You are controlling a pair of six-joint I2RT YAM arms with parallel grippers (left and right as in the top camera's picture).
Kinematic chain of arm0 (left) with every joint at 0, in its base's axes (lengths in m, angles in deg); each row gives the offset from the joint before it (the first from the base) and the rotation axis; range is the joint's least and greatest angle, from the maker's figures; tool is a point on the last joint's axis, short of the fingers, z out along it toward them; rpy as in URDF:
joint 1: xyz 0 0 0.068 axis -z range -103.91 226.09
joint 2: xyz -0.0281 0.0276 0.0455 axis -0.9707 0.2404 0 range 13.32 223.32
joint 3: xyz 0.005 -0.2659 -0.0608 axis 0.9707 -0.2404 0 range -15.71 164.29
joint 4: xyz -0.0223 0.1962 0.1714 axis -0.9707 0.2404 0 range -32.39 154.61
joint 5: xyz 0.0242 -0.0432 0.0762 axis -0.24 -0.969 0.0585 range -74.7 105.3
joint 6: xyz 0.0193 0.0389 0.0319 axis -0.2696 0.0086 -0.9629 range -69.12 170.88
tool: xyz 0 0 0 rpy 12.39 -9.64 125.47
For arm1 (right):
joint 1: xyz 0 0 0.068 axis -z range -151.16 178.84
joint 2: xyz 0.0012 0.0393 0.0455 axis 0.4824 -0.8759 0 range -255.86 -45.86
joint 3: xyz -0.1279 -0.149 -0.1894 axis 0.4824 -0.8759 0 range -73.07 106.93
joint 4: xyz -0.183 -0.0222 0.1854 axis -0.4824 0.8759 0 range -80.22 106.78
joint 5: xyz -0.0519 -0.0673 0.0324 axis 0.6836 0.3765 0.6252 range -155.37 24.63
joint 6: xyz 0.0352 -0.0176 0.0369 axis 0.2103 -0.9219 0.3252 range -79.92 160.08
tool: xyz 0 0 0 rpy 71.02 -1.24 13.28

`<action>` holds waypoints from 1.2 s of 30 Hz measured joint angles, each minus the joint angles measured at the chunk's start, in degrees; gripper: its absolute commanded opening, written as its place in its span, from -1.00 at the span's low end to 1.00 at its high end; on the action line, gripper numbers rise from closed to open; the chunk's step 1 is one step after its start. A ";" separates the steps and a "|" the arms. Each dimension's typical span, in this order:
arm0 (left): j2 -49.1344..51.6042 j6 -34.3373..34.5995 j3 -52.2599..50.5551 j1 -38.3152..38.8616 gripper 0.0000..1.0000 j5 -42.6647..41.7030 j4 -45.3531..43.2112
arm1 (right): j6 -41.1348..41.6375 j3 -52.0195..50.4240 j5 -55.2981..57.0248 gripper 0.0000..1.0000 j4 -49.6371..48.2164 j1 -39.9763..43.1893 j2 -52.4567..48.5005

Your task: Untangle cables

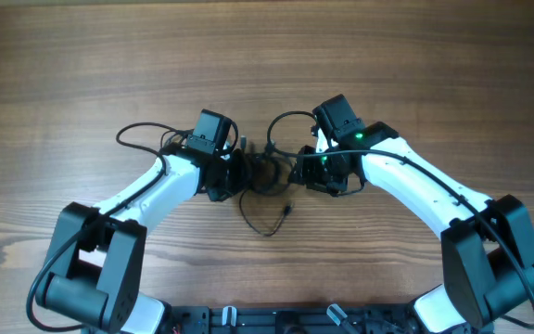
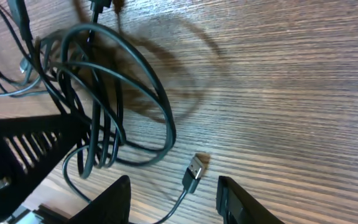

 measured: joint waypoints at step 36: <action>-2.47 -2.49 -0.02 -1.70 -0.43 0.63 4.55 | 0.79 -1.81 13.94 -0.91 1.33 -0.11 0.00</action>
